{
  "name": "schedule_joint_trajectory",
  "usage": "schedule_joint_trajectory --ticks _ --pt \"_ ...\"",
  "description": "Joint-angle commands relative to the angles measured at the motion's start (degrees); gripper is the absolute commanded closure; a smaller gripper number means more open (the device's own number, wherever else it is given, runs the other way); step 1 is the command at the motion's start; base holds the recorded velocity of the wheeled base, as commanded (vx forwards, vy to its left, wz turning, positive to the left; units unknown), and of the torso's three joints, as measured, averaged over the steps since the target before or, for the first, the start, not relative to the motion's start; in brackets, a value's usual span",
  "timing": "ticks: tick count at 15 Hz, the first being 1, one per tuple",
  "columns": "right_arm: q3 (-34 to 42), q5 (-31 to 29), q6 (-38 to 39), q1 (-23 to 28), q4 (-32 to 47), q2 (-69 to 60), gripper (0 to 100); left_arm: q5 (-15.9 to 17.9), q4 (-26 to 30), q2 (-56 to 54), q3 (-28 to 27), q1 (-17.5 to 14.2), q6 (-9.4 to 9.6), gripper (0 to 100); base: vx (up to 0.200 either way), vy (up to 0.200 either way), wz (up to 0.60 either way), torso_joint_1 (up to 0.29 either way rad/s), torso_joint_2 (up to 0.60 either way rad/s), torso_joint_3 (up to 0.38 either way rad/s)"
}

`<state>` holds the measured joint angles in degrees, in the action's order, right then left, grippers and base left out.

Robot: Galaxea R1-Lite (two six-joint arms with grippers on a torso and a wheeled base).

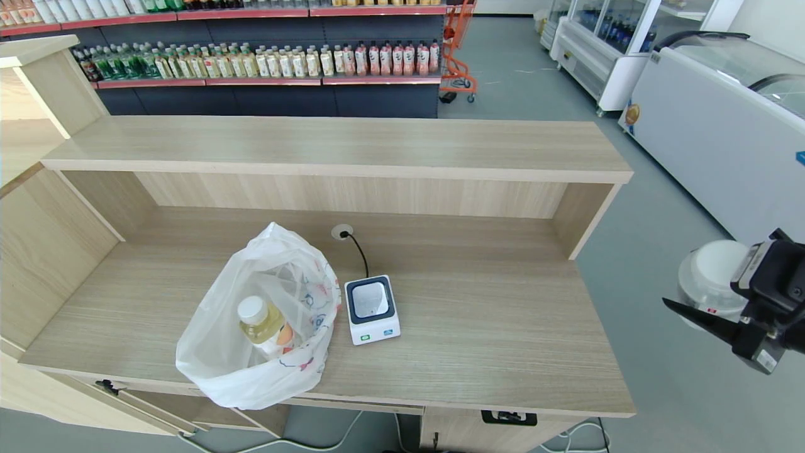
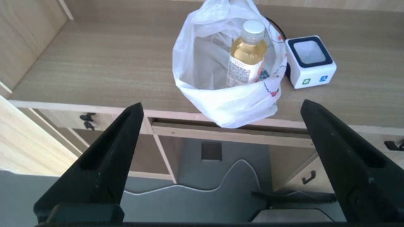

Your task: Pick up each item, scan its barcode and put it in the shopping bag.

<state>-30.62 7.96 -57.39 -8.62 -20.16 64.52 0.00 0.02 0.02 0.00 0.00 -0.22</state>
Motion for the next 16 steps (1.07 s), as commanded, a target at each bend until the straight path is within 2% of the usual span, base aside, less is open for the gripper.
schedule_joint_trajectory --ticks 1,8,10,12,16 --pt "-0.1 0.0 -0.4 -0.2 -0.1 -0.3 100 0.0 0.0 0.0 0.0 0.0 0.04 0 0.000 0.200 0.00 -0.002 0.00 0.007" --pt "0.1 0.2 -2.2 -0.4 -1.0 2.1 100 0.0 0.0 0.0 0.0 0.0 0.13 0 0.000 0.200 0.00 0.003 0.00 0.004" --pt "-0.1 0.4 -2.2 -1.3 -5.1 5.2 100 0.0 0.0 0.0 -0.1 0.0 0.13 0 0.000 0.200 0.00 0.000 0.00 -0.002" --pt "-0.7 1.2 -1.9 -4.5 -11.4 10.8 100 0.0 0.0 0.0 -0.1 0.0 0.22 0 0.000 0.200 0.00 0.000 0.00 0.000" --pt "-1.9 5.3 -2.0 -7.9 -20.0 20.6 100 0.0 0.0 0.0 0.0 0.0 0.13 0 0.000 0.200 0.00 0.001 0.00 0.001"
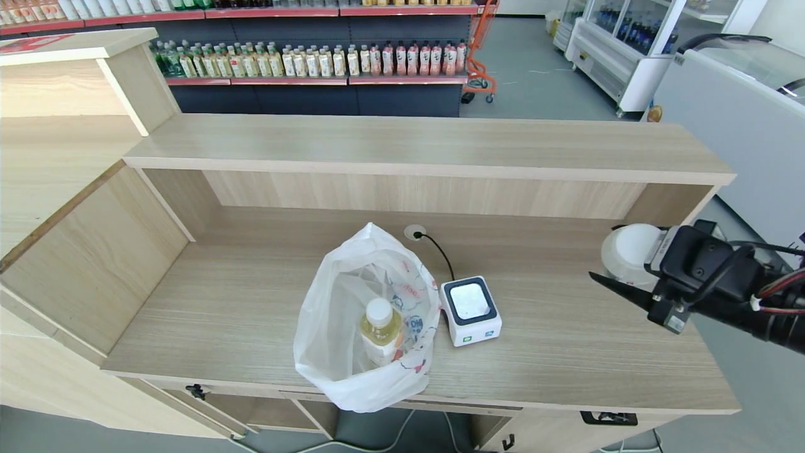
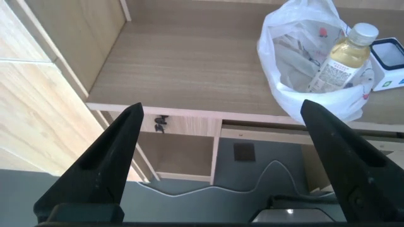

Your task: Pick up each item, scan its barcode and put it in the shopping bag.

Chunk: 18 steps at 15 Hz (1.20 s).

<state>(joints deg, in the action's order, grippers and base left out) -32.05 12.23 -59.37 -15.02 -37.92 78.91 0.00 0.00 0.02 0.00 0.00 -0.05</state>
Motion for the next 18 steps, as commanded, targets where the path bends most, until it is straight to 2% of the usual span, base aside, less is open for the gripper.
schedule_joint_trajectory --ticks 1,11,17,18 --pt "-0.4 2.3 -0.1 -1.7 -5.5 8.6 100 0.0 0.0 0.0 0.0 0.0 -0.04 0 0.000 0.000 0.00 0.000 0.00 0.000" --pt "-1.1 14.7 -1.5 -1.6 -25.9 27.1 100 0.0 0.0 0.0 0.0 0.0 -0.13 0 0.000 0.000 0.00 0.000 0.00 0.000" --pt "-1.3 18.1 -1.5 -1.2 -30.5 31.4 100 0.0 0.0 0.0 0.0 0.0 -0.13 0 0.000 0.000 0.00 0.000 0.00 0.000" --pt "-1.3 18.7 -1.2 -1.2 -33.3 33.2 100 0.0 0.0 0.0 0.0 0.0 -0.13 0 0.000 0.000 0.00 0.000 0.00 0.000"
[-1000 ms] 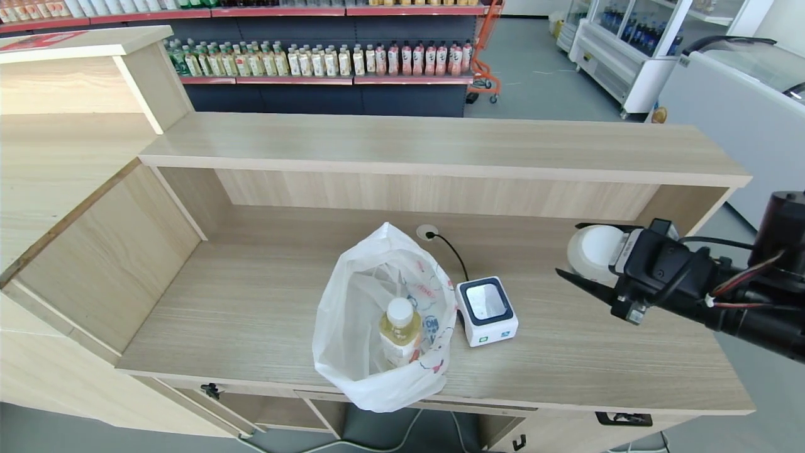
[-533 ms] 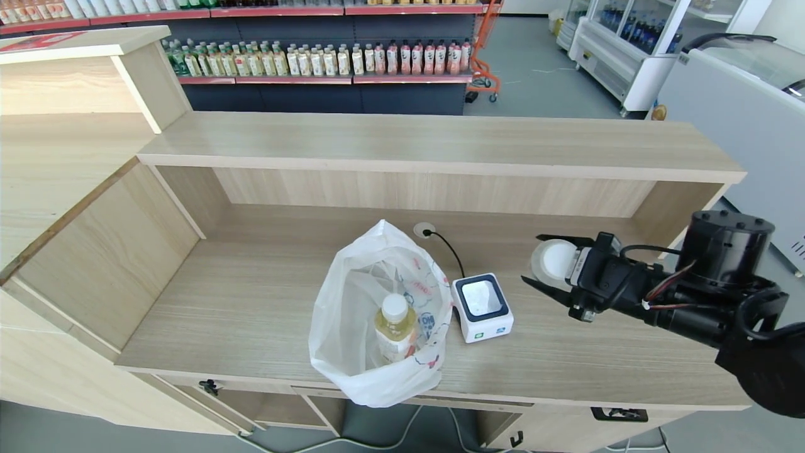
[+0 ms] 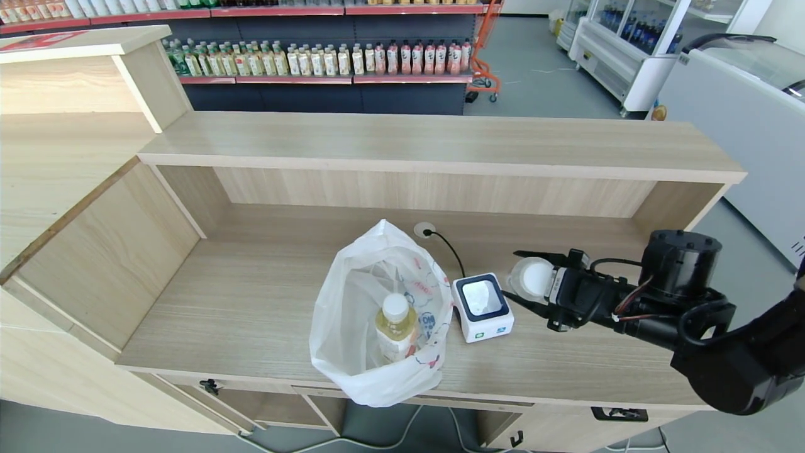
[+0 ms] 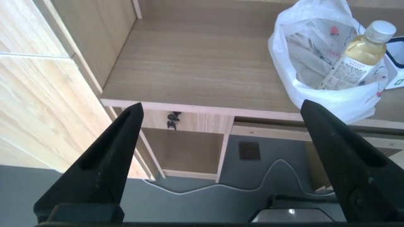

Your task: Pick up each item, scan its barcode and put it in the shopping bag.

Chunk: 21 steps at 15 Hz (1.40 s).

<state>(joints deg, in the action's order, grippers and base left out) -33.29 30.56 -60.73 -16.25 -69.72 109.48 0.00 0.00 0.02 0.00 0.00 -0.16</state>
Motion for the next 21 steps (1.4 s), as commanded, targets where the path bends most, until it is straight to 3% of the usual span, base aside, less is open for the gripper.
schedule_joint_trajectory --ticks 1,21 --pt "-0.5 1.3 0.2 0.1 -3.0 3.8 100 0.0 0.0 0.0 0.0 0.0 -0.02 0 0.000 0.000 0.00 0.000 0.00 0.000" --pt "-4.4 7.1 -1.8 0.6 -5.1 10.0 100 0.0 0.0 0.0 0.0 0.0 -0.02 0 0.000 0.000 0.00 0.000 0.00 0.000"
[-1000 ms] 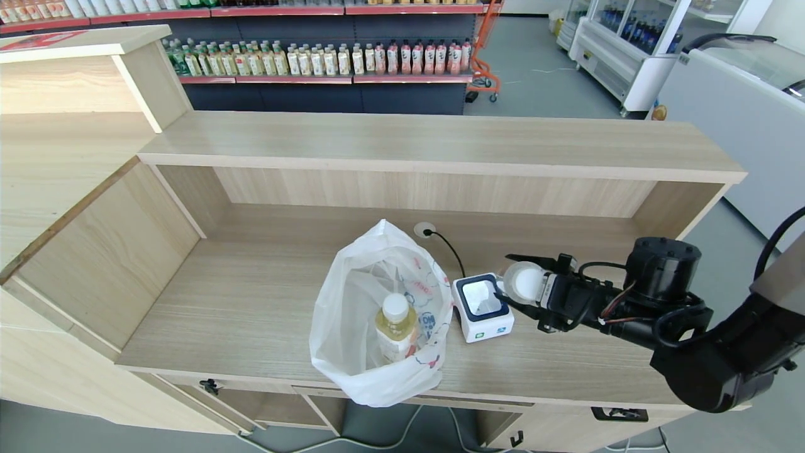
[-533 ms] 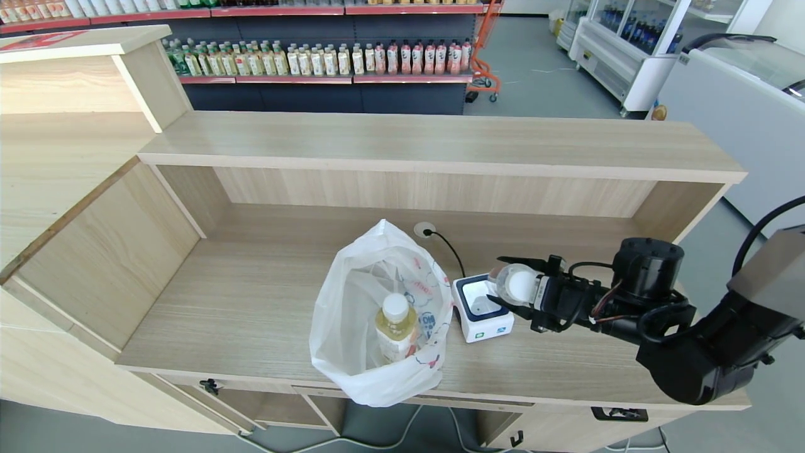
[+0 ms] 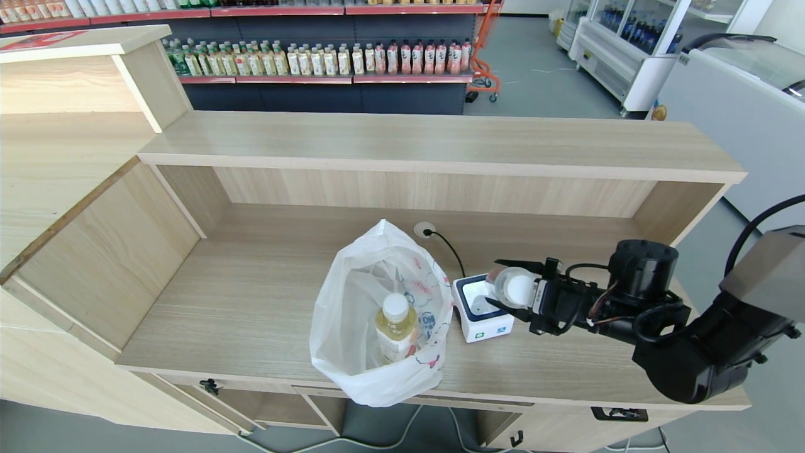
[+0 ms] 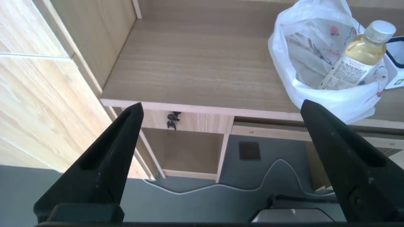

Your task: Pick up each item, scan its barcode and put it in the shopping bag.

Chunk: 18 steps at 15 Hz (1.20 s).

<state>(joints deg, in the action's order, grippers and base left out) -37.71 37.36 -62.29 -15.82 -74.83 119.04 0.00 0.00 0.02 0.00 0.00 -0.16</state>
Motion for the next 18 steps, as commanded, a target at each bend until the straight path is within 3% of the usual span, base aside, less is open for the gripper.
schedule_joint_trajectory --ticks 1,13,18 --pt "-0.1 0.6 -0.5 0.6 0.0 0.5 100 0.0 0.0 0.0 0.0 0.0 -0.02 0 0.000 0.000 0.00 0.000 0.00 0.000" --pt "-1.5 1.8 -0.3 3.2 -0.1 3.4 100 0.0 0.0 0.0 0.0 0.0 -0.02 0 0.000 0.000 0.00 0.000 0.00 0.000" --pt "-6.1 1.6 5.4 1.0 -3.7 7.2 100 0.0 0.0 0.0 0.0 0.0 -0.02 0 0.000 0.000 0.00 0.000 0.00 0.000"
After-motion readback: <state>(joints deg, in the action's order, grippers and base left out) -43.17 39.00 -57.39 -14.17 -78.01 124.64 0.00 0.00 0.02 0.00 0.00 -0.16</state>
